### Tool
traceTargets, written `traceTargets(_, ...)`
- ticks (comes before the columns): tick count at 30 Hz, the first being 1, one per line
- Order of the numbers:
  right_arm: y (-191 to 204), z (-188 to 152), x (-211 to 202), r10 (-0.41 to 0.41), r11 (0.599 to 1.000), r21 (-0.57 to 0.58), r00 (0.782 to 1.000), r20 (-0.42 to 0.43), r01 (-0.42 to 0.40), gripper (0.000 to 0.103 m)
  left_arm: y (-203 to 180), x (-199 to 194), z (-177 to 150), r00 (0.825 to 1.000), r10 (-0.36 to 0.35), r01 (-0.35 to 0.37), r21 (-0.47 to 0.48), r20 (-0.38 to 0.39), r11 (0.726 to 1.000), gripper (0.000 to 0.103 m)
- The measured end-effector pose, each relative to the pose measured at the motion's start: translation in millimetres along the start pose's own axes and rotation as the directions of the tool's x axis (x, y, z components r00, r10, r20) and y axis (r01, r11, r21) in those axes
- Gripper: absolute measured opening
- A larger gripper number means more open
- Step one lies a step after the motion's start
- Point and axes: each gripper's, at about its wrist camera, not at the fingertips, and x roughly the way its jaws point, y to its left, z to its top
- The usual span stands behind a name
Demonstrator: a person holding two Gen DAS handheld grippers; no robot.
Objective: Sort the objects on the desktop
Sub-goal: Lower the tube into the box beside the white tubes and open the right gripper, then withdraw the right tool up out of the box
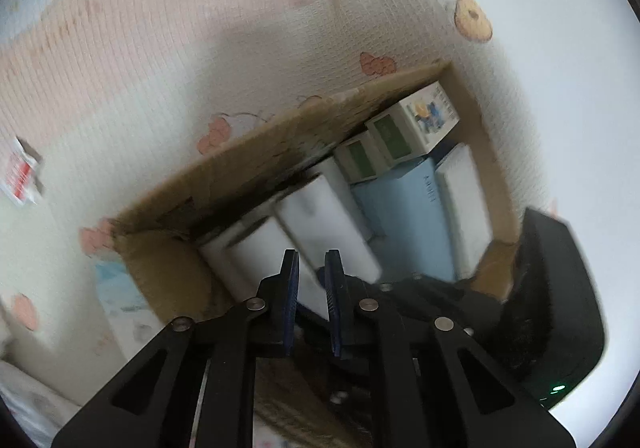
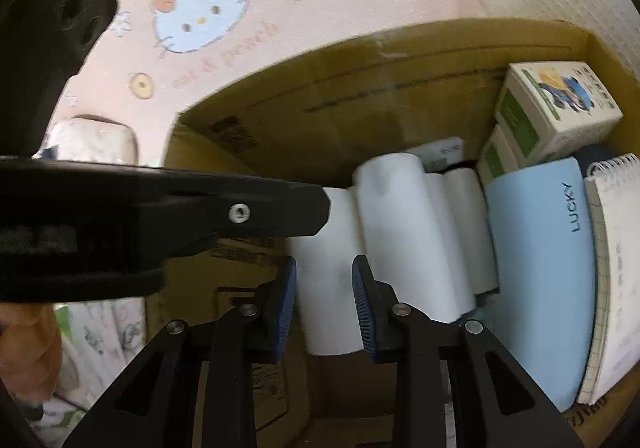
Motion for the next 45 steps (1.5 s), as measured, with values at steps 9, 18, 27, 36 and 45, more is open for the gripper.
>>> traceTargets(9,-12.3,-16.5,-26.9,0.056,0.991,0.123,0.997,-0.047,-0.05,0.026,-13.3,-8.6,1.3,1.0,0.029,-0.028,0.099,-0.006,0.995,0.015)
traceTargets(18,-31.0,-35.2,-15.5,0.133,0.968,0.235,0.974,-0.184,-0.087,0.026,-36.1,21.6,1.7,0.98,0.141,-0.114,0.181,-0.142,0.977,0.015)
traceTargets(27,-38.0,-35.7,0.4,0.146,0.962,0.258,0.968,-0.206,-0.09,0.026,-33.5,40.4,11.8,0.942,0.315,-0.286,0.209,-0.12,0.935,0.015)
traceTargets(36,-36.5,-32.7,-1.1,0.102,0.969,0.244,0.972,-0.212,-0.049,0.026,-26.7,42.2,21.3,0.958,0.264,-0.245,0.157,-0.112,0.957,0.015)
traceTargets(45,-38.0,-34.2,-2.3,0.115,0.96,0.274,0.977,-0.182,-0.062,0.026,-18.0,32.0,19.7,0.977,0.198,-0.188,0.121,-0.076,0.975,0.015)
